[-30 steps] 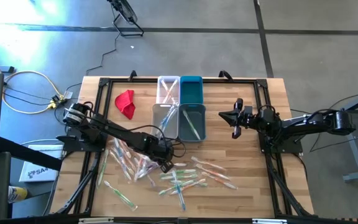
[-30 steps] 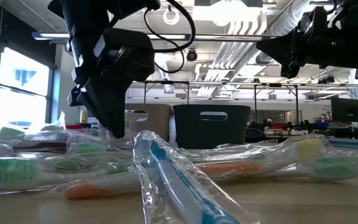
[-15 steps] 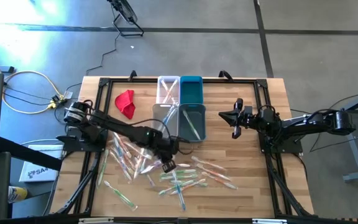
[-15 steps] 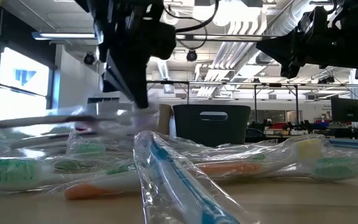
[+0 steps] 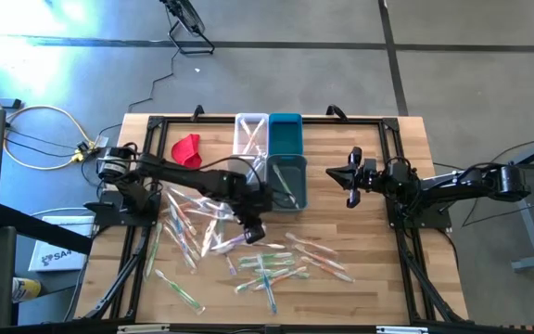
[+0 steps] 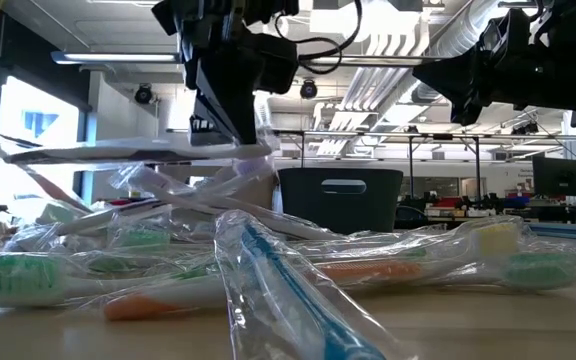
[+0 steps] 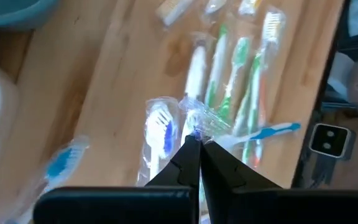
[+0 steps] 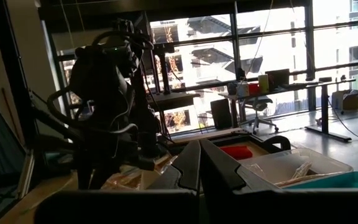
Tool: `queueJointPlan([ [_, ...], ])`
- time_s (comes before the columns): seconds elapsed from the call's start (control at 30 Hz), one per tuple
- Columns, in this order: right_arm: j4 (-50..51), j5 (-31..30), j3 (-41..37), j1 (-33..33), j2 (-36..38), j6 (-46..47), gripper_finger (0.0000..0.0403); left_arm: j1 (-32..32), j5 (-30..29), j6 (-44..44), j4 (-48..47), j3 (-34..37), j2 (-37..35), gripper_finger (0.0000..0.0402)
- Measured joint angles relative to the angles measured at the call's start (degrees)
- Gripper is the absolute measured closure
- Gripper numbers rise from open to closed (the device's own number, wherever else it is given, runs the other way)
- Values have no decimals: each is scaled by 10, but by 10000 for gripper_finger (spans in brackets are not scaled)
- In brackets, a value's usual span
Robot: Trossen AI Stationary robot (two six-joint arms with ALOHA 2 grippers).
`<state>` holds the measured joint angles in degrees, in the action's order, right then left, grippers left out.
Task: Pick & Place Toothbrushes
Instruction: Put the violet toothbrush into the light blue bin
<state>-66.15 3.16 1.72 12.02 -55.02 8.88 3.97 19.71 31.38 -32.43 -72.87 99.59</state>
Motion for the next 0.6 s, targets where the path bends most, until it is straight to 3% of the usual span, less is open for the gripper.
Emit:
queueJointPlan([
  [0.23, 0, 0, 0, 0, 0, -1, 401, 11, -91, 6, -23, 4, 0, 401],
  [0.6, 0, 0, 0, 0, 0, -1, 401, 44, -170, 21, -25, 4, 0, 401],
])
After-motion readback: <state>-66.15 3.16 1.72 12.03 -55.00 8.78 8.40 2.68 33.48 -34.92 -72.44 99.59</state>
